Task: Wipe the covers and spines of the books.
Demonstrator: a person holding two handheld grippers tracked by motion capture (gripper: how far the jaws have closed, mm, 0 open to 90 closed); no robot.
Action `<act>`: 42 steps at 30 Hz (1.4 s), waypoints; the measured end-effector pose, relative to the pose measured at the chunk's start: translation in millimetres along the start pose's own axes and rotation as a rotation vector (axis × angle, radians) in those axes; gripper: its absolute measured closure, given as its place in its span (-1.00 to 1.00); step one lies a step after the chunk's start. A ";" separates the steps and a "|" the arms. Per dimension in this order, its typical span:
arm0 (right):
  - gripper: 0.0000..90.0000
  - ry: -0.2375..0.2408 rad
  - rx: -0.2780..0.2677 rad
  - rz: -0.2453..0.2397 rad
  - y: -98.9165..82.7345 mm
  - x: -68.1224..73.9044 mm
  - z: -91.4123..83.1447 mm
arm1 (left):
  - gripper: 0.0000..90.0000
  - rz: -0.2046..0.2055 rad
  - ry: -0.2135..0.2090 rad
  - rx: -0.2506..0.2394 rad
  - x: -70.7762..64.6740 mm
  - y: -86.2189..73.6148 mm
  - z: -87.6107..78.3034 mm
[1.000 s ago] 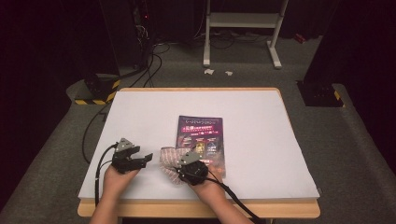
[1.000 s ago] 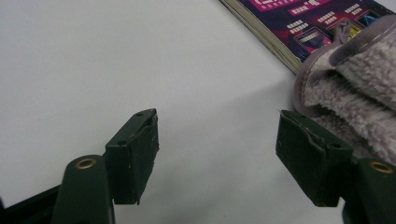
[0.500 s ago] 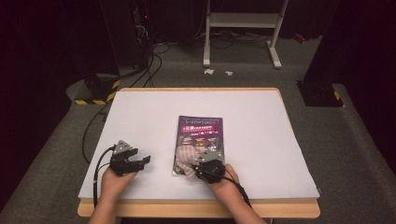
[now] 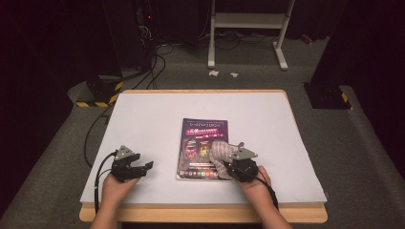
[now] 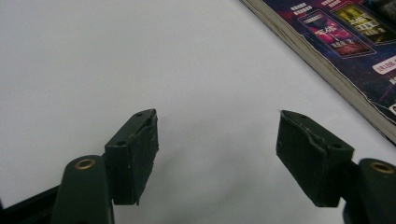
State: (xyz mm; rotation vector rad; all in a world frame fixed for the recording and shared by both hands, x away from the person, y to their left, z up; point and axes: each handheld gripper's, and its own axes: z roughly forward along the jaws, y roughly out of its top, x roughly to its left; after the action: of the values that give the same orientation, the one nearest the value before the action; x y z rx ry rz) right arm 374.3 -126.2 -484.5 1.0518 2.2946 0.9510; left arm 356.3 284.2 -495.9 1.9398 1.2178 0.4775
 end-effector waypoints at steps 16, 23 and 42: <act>0.47 -0.021 0.017 -0.022 27.6 -2.9 28.2 | -0.34 0.012 -0.003 -0.010 -2.4 1.3 -2.9; 0.47 0.026 0.021 -0.068 45.2 21.3 43.8 | -0.35 0.018 -0.007 -0.016 -3.7 1.5 -4.4; 0.47 0.122 -0.008 -0.118 81.8 78.3 79.1 | -0.35 0.021 -0.014 -0.015 -3.7 1.9 -3.3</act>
State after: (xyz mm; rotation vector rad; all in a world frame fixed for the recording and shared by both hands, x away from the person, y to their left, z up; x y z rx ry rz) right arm 415.0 5.8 -484.9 0.8658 2.4200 1.0002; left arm 353.5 281.9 -492.1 1.9424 1.1831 0.4820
